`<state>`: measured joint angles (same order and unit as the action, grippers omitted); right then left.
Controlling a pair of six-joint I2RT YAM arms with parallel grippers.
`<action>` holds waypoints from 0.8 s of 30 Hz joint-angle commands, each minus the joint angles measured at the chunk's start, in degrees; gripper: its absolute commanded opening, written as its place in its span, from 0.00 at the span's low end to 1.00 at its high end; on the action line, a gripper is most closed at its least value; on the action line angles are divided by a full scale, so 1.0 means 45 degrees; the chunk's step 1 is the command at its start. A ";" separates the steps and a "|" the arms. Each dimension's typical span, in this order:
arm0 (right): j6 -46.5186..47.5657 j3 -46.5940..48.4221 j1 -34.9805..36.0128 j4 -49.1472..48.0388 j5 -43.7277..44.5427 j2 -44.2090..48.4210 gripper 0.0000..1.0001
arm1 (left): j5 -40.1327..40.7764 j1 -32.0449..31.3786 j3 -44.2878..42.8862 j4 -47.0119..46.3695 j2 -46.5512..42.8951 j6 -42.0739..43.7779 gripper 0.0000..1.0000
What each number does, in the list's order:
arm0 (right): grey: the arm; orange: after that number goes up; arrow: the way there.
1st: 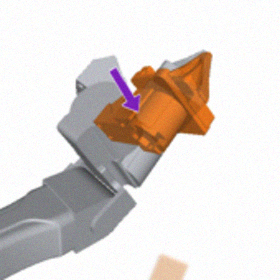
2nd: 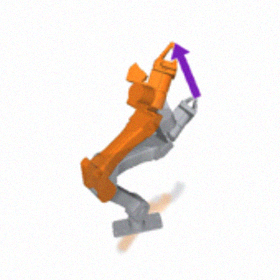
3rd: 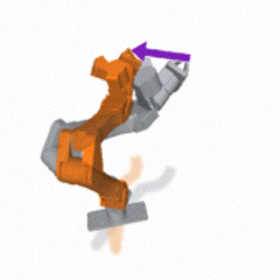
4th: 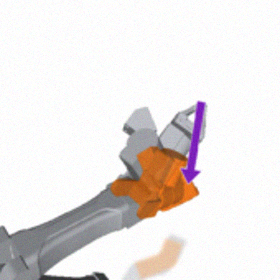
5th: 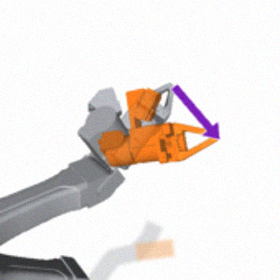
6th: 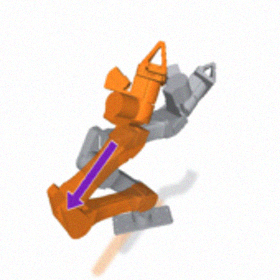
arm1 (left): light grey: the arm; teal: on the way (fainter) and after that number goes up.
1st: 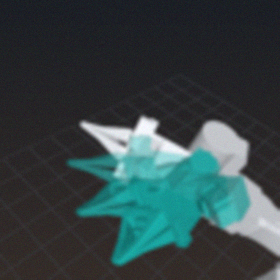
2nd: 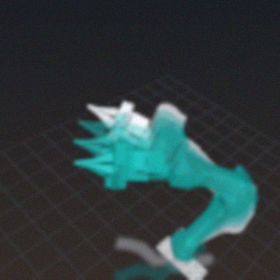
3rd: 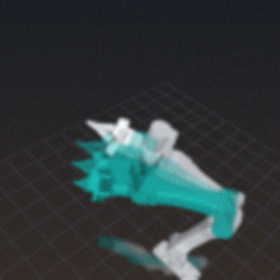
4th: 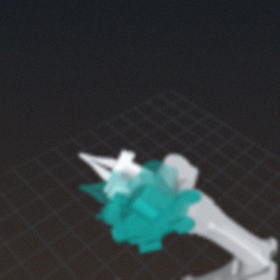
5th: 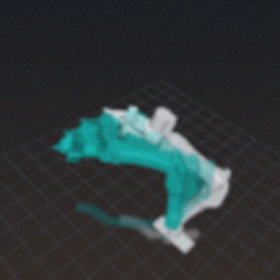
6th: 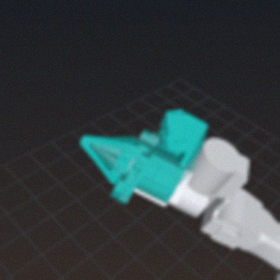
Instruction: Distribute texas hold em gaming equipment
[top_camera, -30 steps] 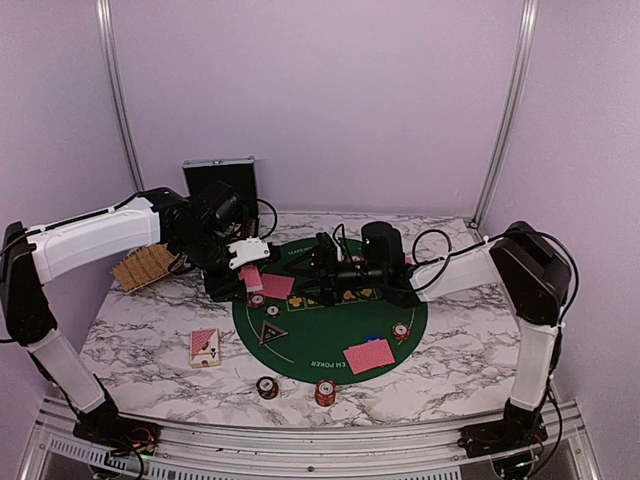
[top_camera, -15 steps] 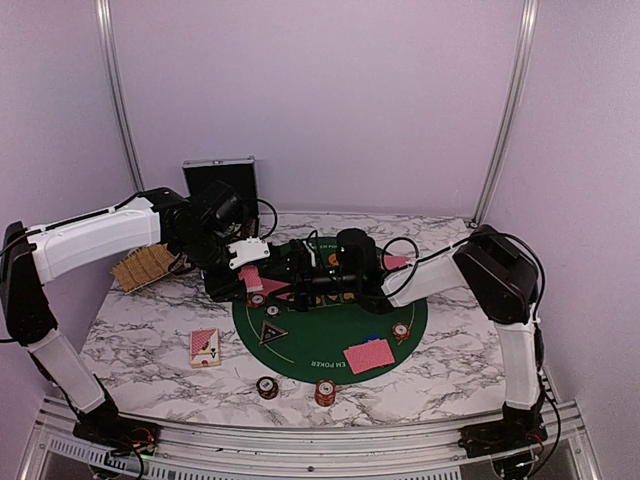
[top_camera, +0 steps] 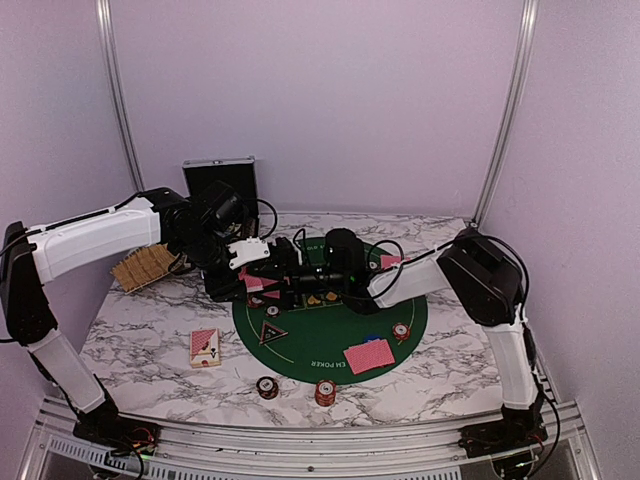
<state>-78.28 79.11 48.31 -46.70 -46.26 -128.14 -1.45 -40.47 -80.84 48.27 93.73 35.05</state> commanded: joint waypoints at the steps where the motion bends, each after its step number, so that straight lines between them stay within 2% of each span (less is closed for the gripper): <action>1: -0.0354 0.0741 0.0263 -0.0578 -0.0234 -0.0458 0.89 | -0.0141 -0.0050 -0.0278 0.0093 0.0108 -0.0102 0.00; 24: -0.1287 0.2904 0.0728 -0.0560 -0.0131 -0.2228 0.87 | -0.0184 -0.0050 -0.0298 0.0087 0.0096 -0.0113 0.00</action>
<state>-83.09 90.30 51.16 -48.16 -47.48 -137.21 -1.48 -40.47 -80.84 48.27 94.28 34.89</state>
